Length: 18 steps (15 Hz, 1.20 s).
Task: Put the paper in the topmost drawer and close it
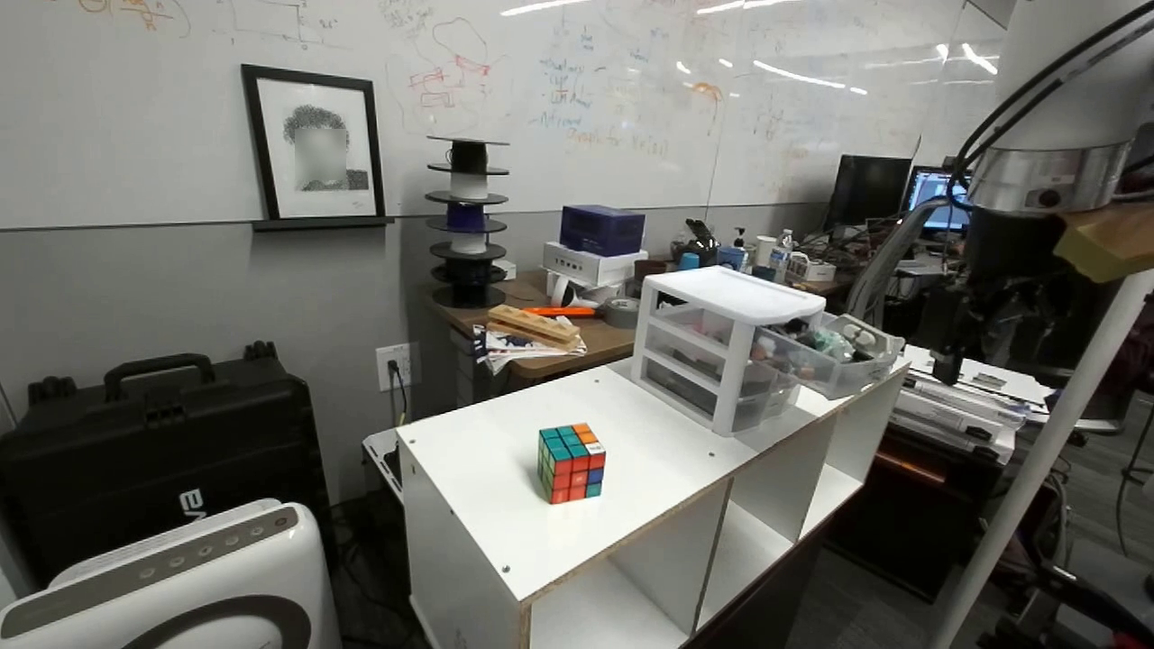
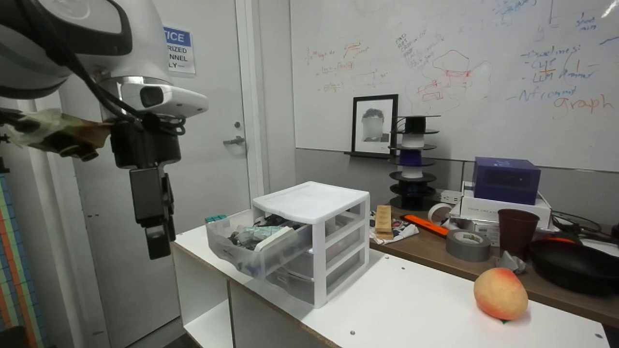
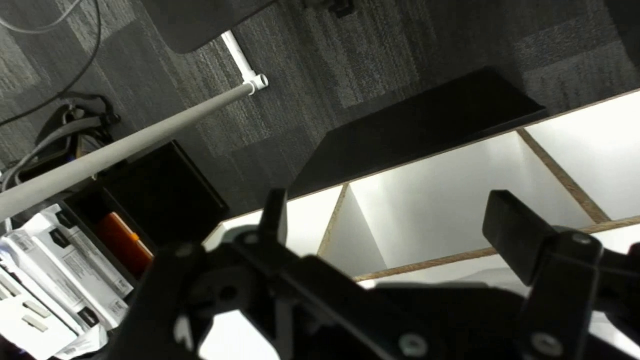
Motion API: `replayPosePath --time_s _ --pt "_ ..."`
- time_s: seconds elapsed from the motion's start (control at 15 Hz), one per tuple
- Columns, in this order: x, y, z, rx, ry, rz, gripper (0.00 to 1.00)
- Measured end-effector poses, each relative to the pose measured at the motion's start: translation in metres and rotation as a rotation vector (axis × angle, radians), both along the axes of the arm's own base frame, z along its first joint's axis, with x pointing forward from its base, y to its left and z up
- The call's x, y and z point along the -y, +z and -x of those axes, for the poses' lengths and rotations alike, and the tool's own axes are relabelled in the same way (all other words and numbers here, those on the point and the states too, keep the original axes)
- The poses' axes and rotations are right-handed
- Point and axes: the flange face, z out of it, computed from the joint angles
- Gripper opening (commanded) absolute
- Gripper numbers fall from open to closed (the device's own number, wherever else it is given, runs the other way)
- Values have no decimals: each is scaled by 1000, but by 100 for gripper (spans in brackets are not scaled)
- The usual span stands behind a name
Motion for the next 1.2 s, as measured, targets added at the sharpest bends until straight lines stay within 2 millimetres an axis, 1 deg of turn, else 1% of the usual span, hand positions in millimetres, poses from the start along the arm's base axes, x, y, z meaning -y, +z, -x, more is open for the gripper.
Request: replayPosePath --time_s 0.07,0.13,0.27,0.4,0.47,0.6,0.73,0.87,1.0,1.2 --pt "12 -6 -1 -13 -22 7 66" --pt "22 -13 -2 -21 -43 13 56" --pt "35 -24 -9 -17 -71 19 42" --pt "42 -30 -24 23 -78 17 27" --pt "43 -31 -34 50 -80 18 18" --pt "43 -30 -53 108 -82 19 5" --pt "39 -27 -71 160 -92 13 0" --pt "35 -25 -84 190 -95 10 0" --pt "33 -27 -93 208 -97 18 3" --pt "32 -29 -103 234 -98 52 3"
